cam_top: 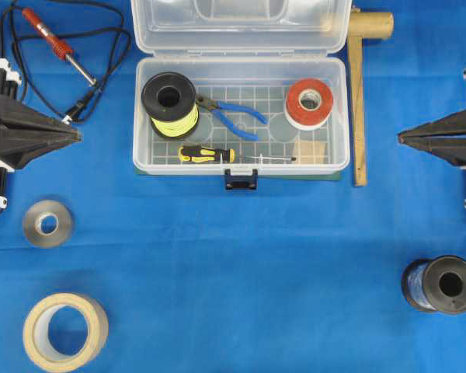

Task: Pick the nipper from the toolbox among several items.
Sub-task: 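Move the right gripper over the blue-handled pliers in the toolbox, then lower the right gripper and close it on the blue pliers handles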

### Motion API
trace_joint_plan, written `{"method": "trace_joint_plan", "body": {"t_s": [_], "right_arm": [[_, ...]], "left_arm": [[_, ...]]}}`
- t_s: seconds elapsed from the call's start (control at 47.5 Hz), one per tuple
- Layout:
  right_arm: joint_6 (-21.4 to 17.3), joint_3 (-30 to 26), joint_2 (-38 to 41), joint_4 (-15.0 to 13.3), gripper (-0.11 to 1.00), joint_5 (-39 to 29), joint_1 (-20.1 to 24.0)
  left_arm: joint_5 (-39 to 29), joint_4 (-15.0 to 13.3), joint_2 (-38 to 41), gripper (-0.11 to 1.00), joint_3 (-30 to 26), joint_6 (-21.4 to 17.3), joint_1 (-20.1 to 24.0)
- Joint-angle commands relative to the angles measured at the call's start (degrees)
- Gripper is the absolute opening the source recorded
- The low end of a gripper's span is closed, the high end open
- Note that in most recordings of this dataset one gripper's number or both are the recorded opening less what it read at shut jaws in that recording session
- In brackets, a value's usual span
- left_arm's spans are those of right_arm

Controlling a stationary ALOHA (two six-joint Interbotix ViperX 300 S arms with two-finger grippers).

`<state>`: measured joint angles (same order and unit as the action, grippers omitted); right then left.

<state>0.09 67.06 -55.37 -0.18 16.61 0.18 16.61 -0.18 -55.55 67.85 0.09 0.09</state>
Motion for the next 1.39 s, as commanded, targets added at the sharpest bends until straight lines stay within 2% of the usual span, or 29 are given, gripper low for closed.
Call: {"method": "trace_joint_plan", "body": {"t_s": [0.0, 0.169, 0.337, 0.59, 0.674, 0.822, 0.864, 1.074, 1.369], "right_arm": [[-0.79, -1.49, 1.05, 0.44, 0.0, 0.09, -1.05], [-1.93, -7.47, 7.21, 1.49, 0.0, -6.86, -4.92], [-2.99, -16.35, 17.75, 1.58, 0.0, -16.7, -9.84], [-2.81, -29.71, 36.47, 1.41, 0.03, -28.13, -14.15], [-2.55, -34.54, 42.98, 1.05, 0.19, -32.78, -14.77], [-2.64, -41.04, 52.38, -0.79, 0.64, -38.76, -15.38], [-2.64, -42.45, 54.67, -1.05, 0.74, -39.73, -15.64], [-2.29, -46.93, 64.34, -1.14, 0.65, -41.84, -17.14], [-2.2, -49.04, 71.02, -1.14, 0.63, -41.48, -17.84]], "left_arm": [[0.44, -1.76, 0.0, 0.0, -1.23, -0.35, -0.18], [0.35, -1.76, 0.09, 0.0, -1.14, -0.26, -0.18], [0.35, -1.76, 0.53, 0.0, -1.14, 0.26, -0.18], [0.35, -1.85, 0.44, 0.0, -1.14, 0.26, -0.18], [0.35, -1.85, 0.26, 0.0, -1.14, 0.26, -0.18], [0.26, -1.85, 0.26, 0.0, -1.14, 0.35, -0.18], [0.26, -1.85, 0.26, 0.0, -1.14, 0.44, -0.18], [0.18, -1.93, 0.35, 0.0, -1.05, 0.53, -0.18], [0.09, -1.93, 0.53, 0.0, -0.97, 0.53, -0.18]]}}
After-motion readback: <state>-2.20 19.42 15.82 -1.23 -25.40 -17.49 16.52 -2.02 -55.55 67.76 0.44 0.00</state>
